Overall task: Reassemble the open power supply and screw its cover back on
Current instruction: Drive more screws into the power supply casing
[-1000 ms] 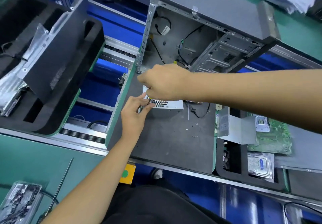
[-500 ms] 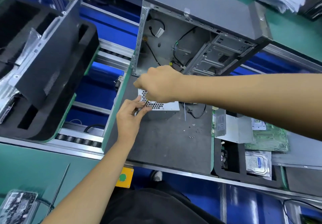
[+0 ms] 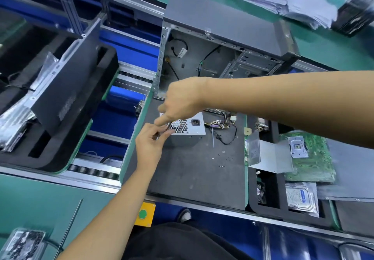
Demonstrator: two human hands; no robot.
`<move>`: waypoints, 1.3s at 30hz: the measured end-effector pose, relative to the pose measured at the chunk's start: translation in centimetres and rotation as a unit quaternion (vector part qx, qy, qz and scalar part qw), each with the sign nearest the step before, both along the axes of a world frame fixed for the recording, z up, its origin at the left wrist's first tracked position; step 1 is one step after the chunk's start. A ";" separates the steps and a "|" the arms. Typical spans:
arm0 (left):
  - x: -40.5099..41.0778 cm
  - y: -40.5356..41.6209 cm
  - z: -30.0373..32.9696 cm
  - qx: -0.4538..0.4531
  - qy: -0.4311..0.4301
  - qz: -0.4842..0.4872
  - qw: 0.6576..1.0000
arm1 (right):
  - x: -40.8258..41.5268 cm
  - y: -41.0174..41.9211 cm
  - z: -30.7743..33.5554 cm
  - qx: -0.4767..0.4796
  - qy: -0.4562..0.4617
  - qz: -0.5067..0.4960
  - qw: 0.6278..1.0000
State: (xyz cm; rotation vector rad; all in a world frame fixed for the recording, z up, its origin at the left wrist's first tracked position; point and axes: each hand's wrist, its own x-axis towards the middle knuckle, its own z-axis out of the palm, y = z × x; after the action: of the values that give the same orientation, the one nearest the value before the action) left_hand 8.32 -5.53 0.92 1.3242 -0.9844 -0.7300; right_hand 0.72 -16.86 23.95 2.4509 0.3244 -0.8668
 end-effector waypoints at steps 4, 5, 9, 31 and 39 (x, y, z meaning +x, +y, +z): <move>0.1 -0.2 0.2 0.007 -0.034 0.006 0.999 | -0.2 0.4 -0.6 0.006 -0.003 0.008 1.000; 0.1 -0.3 0.2 0.006 -0.021 0.005 1.000 | -0.3 0.5 -0.6 0.019 -0.024 -0.041 0.999; 0.0 -0.1 0.2 -0.016 0.027 -0.013 0.999 | -0.7 1.3 -1.1 0.073 -0.100 -0.335 0.934; 0.4 -0.2 -0.2 -0.024 0.027 -0.025 0.999 | -0.7 -0.6 -0.3 0.165 -0.137 -0.377 0.901; 0.1 -0.4 0.0 -0.026 0.023 -0.006 0.999 | 1.6 1.2 -0.5 0.108 -0.107 -0.441 0.885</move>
State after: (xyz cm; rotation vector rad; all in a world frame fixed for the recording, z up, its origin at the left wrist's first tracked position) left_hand 8.45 -5.93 0.92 1.2519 -0.9684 -0.7358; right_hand 2.27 -15.63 23.47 2.8692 -0.8959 -0.8988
